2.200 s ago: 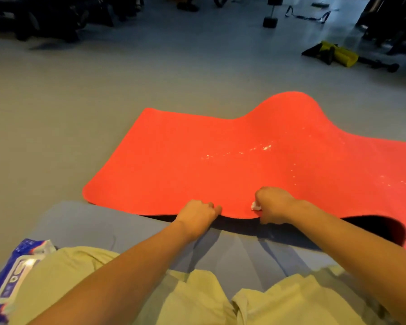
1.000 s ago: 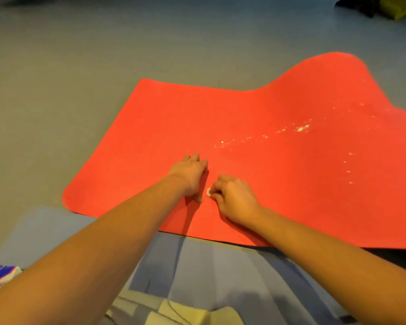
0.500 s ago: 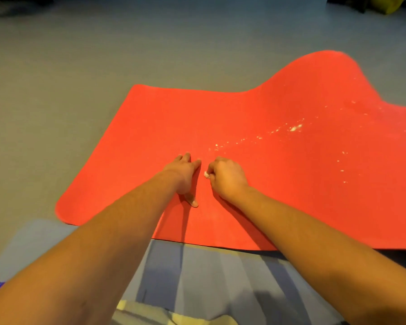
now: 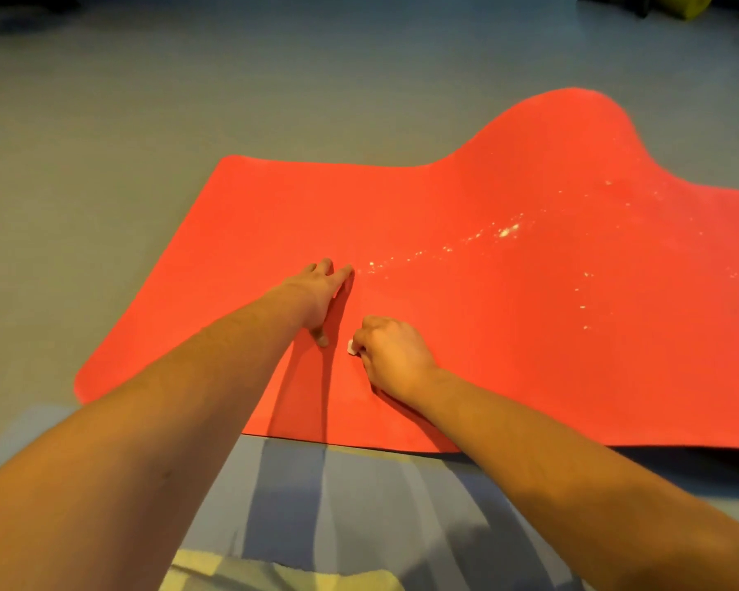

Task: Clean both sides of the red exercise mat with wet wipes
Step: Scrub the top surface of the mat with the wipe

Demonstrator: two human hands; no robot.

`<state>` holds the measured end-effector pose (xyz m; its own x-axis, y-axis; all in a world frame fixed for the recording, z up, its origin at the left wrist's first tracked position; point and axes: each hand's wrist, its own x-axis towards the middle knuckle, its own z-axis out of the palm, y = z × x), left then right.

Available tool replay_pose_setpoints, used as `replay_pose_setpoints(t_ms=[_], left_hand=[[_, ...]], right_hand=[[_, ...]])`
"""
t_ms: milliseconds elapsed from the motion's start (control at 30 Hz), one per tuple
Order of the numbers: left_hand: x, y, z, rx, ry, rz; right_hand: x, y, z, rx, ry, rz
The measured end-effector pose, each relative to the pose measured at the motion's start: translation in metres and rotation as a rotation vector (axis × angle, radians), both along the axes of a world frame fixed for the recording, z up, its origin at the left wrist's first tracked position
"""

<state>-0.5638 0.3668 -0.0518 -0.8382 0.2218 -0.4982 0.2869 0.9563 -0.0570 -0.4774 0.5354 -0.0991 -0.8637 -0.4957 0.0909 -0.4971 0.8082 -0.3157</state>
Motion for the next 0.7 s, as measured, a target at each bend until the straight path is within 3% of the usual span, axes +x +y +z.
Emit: replay_pose_setpoints(t_ms=[167,433,700], left_hand=[[-0.01,0.009,-0.005,-0.074,-0.045,0.025],[-0.007,0.001,-0.003,-0.032,-0.041,0.008],[-0.03,0.014,-0.012,-0.147,-0.001,-0.045]], right_hand=[[0.0,0.001,-0.005,0.017,0.019,0.027],[-0.006,-0.003,0.006,0.099,-0.003,0.063],[-0.072,-0.006,0.007,-0.018,-0.012,-0.039]])
